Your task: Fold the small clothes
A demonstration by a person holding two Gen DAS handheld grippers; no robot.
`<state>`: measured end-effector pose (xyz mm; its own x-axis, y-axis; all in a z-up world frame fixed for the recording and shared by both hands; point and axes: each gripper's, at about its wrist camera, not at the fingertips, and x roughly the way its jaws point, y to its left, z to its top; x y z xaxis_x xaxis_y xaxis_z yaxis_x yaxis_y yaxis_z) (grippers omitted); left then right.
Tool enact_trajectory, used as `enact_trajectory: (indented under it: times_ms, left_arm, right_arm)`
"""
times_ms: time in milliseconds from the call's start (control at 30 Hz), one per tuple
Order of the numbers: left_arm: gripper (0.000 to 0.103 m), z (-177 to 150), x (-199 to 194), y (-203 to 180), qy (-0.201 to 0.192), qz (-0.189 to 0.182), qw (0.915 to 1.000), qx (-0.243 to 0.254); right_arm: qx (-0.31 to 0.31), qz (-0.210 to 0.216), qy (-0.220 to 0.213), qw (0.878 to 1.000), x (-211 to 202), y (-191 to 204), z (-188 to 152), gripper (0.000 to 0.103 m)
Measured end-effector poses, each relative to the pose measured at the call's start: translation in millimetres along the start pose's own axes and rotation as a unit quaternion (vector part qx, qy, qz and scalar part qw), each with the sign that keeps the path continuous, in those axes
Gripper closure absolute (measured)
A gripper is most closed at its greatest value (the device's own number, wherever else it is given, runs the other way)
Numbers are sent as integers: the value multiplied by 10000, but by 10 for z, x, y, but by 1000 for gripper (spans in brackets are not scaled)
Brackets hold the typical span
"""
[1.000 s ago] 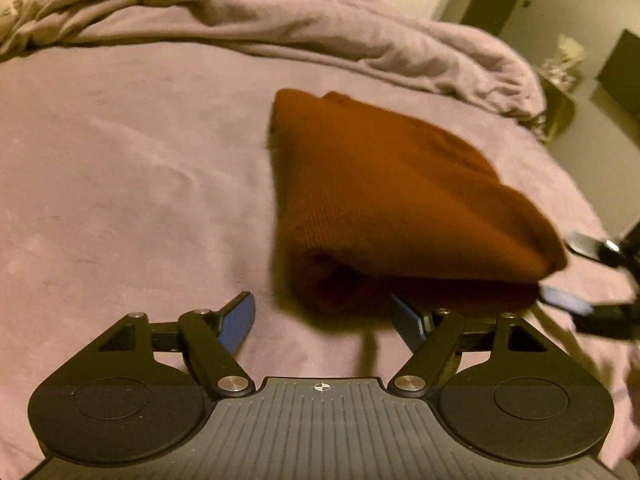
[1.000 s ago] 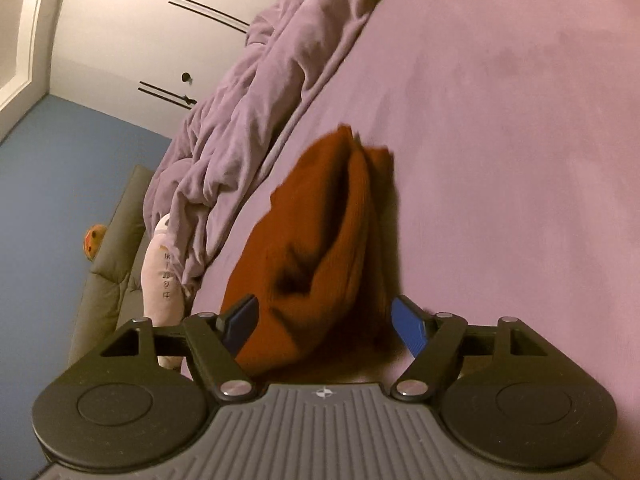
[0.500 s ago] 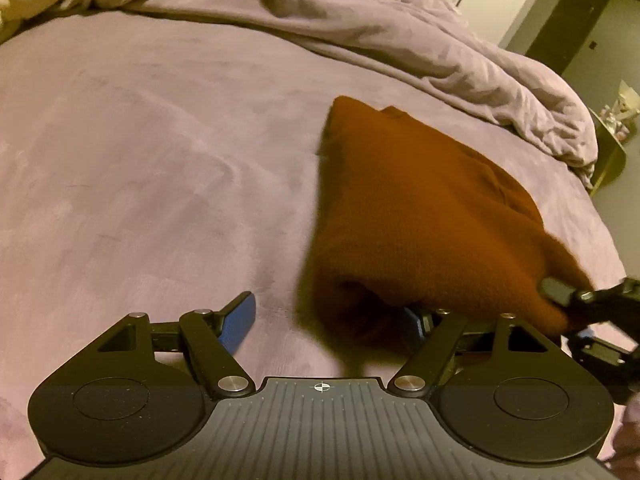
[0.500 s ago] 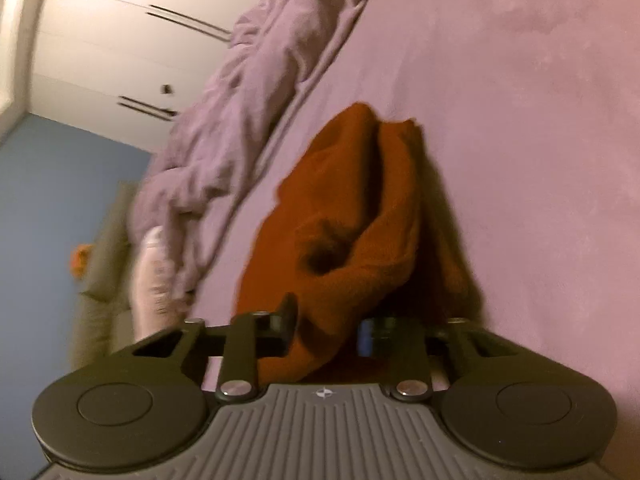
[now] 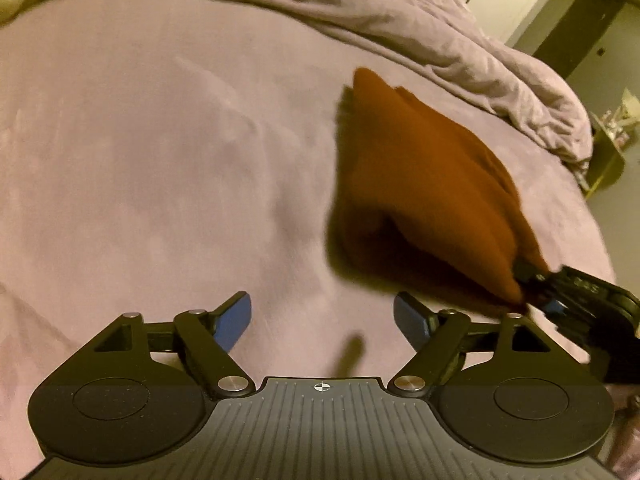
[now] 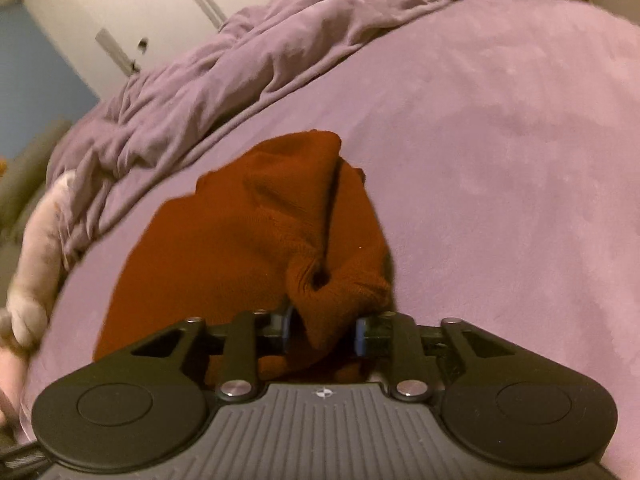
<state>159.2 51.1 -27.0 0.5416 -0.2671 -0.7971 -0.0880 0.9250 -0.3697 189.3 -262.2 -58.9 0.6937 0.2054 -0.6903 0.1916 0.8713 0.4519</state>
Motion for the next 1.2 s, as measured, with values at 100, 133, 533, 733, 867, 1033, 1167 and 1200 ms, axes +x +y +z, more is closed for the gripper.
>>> enact_trajectory:
  times_ms: [100, 133, 533, 733, 867, 1033, 1167, 1200]
  left_arm:
    - [7, -200, -133, -42, 45, -31, 9999, 89]
    - [7, -267, -173, -57, 61, 23, 9998, 162]
    - [1, -370, -453, -289, 135, 861, 9920, 911]
    - [0, -183, -543, -525, 141, 1179, 9842, 1316]
    - [0, -88, -625, -593, -16, 1166, 9828, 1432]
    - [0, 17, -664, -619, -116, 1165, 9828, 1430]
    - [0, 41, -675, -645, -133, 1172, 9816, 1503]
    - [0, 44, -677, -646, -131, 1160, 9816, 1509]
  right_arm:
    - [-374, -284, 48, 9989, -186, 91, -50, 64]
    - [-491, -515, 85, 9974, -268, 100, -110, 61]
    - [-1787, -671, 1081, 9756, -952, 333, -929, 14]
    - [-1829, -573, 841, 9779, -1113, 665, -695, 4]
    - [-1650, -973, 831, 9779, -1100, 757, -507, 4]
    - [-1642, -1078, 810, 9772, -1136, 901, -407, 4]
    - [-1730, -1248, 897, 9729, -1121, 993, -374, 4]
    - [-1770, -1303, 888, 9715, -1101, 1022, -360, 4]
